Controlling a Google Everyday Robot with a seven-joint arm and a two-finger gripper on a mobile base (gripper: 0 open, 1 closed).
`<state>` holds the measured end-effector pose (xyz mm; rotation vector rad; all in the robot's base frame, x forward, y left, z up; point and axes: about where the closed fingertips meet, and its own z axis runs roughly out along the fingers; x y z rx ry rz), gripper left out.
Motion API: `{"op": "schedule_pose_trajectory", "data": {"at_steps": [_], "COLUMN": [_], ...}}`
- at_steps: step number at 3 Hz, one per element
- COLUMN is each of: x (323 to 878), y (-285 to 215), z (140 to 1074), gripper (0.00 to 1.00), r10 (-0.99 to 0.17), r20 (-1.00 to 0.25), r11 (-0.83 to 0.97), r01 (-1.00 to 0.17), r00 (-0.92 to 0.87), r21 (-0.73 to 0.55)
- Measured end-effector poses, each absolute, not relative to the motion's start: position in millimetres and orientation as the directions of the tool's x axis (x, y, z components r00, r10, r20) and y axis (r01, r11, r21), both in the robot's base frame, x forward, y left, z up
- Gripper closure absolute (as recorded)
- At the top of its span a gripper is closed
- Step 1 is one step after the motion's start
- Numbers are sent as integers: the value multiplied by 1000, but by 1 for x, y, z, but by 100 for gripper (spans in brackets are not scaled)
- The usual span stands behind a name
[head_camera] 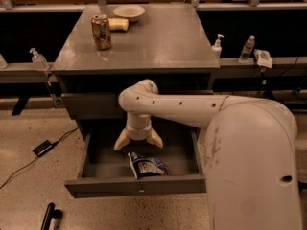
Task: Pick blue chip bag from middle drawer and place on counter
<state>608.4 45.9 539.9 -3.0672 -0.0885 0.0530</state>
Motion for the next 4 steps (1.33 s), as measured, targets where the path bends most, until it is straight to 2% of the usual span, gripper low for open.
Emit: {"op": "schedule_pose_trajectory", "data": {"at_steps": [1, 3, 4], "x": [613, 630, 630], "y": [64, 59, 59], "z": [504, 433, 406], "gripper": [0, 1, 31], "r10": [133, 126, 115], "r20": [-35, -112, -148], "r11": [-991, -992, -993], "r01": [133, 126, 115], "r00": [990, 986, 982], "r21": [-20, -11, -9]}}
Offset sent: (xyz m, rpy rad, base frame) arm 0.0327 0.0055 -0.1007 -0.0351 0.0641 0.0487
